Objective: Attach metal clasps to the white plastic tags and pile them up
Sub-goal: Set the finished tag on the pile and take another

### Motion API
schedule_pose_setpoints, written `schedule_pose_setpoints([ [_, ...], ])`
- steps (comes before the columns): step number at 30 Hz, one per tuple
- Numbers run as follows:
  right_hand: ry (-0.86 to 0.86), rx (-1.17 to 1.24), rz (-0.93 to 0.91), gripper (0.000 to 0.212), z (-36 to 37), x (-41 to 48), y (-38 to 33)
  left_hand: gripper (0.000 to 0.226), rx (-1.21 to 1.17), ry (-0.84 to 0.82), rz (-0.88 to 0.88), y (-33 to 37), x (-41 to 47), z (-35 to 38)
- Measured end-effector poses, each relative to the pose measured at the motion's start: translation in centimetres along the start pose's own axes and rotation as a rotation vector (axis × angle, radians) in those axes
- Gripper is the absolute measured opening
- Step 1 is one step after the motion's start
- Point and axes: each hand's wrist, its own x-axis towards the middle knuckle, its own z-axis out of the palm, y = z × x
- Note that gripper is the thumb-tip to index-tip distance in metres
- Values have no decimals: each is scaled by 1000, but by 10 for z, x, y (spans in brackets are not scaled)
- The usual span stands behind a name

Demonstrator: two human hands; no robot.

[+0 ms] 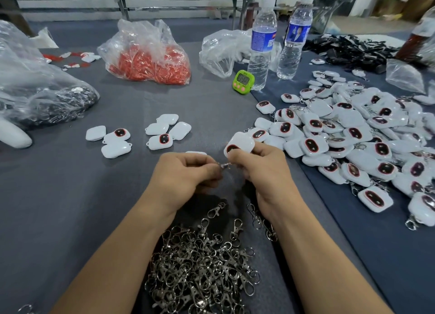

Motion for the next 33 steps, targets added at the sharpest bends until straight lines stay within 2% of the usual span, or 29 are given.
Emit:
schedule_pose_setpoints([
  [2, 27, 11, 14, 25, 0, 1, -2, 16, -114, 68, -10, 1, 1, 0],
  [3, 26, 31, 29, 24, 1, 1, -3, 17, -152, 96, -9, 2, 2, 0],
  [5, -26, 72, 73, 10, 4, 1, -5, 16, -220, 132, -1, 2, 3, 1],
  [9, -181, 108, 70, 10, 8, -4, -2, 10, -284, 146, 15, 4, 3, 1],
  [11, -205, 155, 70, 12, 10, -5, 0, 11, -264, 145, 27, 3, 3, 0],
  [14, -177, 145, 71, 25, 11, -6, 1, 14, -231, 131, 46, 1, 3, 0],
  [17, -143, 117, 55, 10, 11, -6, 0, 17, -226, 121, 67, 0, 4, -2],
  [19, -85, 103, 35, 20, 9, -4, 1, 20, -217, 129, 86, -1, 5, -3],
  [22, -33, 135, 42, 23, 8, -4, -2, 23, -139, 163, 114, -3, 7, -3],
  [25, -4, 157, 51, 20, 8, -4, -4, 22, 90, 214, 159, -9, 8, 0],
  [28, 5, 31, -12, 24, 9, -4, -4, 13, 328, 305, 250, -13, 3, 4],
  [33, -22, -113, -98, 23, 9, -6, -1, 25, 305, 310, 388, -9, 0, 4],
])
